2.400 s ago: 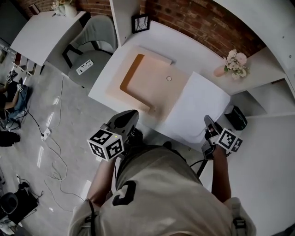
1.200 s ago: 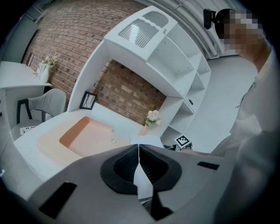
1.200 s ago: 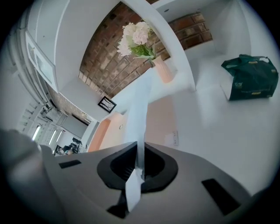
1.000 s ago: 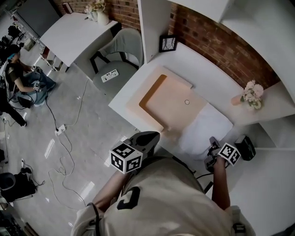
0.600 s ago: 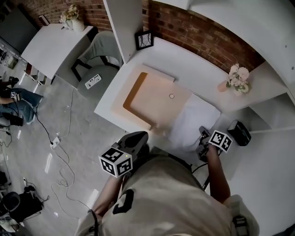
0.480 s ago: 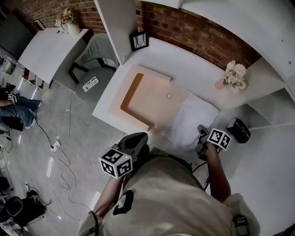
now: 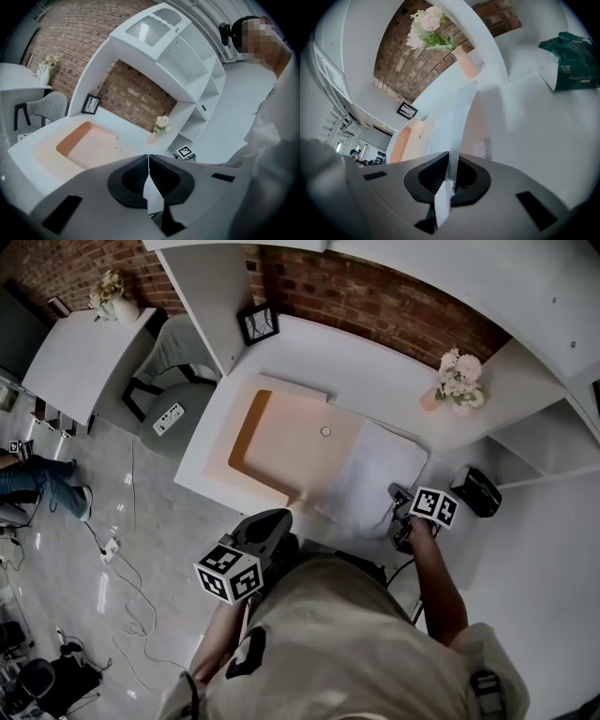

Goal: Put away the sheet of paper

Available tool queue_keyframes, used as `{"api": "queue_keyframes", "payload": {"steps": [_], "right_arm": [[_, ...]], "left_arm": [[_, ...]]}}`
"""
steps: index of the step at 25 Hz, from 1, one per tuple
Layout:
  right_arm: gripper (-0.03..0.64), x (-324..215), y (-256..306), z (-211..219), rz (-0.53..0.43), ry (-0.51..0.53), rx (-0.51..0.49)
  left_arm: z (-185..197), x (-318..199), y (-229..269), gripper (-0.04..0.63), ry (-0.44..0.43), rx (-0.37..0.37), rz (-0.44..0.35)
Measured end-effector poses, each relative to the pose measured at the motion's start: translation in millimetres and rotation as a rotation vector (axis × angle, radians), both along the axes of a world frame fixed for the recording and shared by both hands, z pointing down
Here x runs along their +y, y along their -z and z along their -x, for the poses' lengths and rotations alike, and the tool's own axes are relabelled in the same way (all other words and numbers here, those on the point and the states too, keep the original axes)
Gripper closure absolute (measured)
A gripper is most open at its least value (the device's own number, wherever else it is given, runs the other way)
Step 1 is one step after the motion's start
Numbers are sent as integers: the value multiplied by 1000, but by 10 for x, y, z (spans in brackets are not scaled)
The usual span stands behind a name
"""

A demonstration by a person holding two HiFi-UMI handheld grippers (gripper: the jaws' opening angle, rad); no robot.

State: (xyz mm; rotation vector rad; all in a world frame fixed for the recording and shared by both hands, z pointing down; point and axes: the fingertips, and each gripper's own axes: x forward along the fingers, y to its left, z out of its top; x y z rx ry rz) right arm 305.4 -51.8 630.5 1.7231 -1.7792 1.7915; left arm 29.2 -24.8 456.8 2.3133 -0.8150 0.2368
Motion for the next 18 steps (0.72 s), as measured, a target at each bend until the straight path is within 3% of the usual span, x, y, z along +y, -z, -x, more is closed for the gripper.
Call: {"api": "queue_keyframes", "payload": {"steps": [13,18], "right_arm": [[588,-65,-150,-80,51,39,5],[588,-98,-133,41,34,75,-113]], "left_arm": [[11,48,-14,575,8,4,7],[19,53,5,577,7,2,2]]}}
